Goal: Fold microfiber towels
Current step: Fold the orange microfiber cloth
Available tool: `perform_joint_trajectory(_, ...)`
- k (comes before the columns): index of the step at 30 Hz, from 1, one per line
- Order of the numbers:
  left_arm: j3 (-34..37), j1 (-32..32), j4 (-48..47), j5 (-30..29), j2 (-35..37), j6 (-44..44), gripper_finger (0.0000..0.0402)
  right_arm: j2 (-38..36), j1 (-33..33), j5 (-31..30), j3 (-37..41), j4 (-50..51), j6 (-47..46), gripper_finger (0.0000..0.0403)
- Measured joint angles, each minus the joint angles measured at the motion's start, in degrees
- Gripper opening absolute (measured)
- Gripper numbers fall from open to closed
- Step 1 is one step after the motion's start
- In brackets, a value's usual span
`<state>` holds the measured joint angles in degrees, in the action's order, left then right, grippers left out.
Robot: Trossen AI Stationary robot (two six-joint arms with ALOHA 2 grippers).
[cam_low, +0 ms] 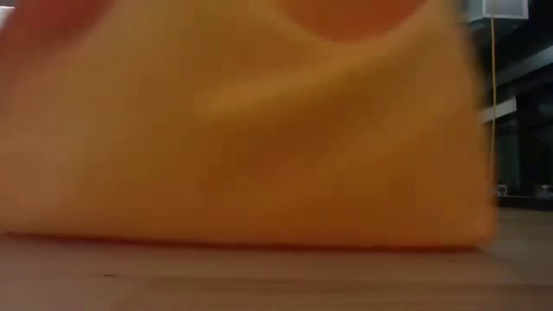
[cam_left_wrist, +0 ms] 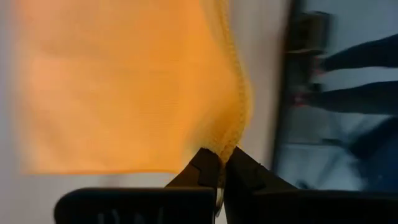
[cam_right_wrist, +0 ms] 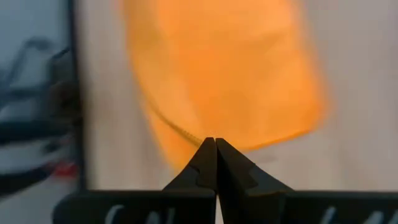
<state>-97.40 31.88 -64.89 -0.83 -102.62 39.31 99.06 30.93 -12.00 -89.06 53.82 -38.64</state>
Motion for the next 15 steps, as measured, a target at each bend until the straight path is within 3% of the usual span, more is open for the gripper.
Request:
perform_joint_trajectory(6,-8.3,-9.6,-25.9,-12.9,5.4,-11.8,0.0,-7.3,-9.2,-14.6,0.0,4.5,11.0,0.0)
perform_joint_trajectory(11,-12.8,-21.4,-22.9,-21.7,12.7,-26.2,0.0,-15.9,-18.7,-23.1,-0.1,0.8,26.1,0.0)
perform_joint_trajectory(15,-17.7,-27.7,-24.3,-25.6,13.7,-31.1,0.0,-21.4,-23.3,-24.3,-0.1,-5.3,35.1,0.0)
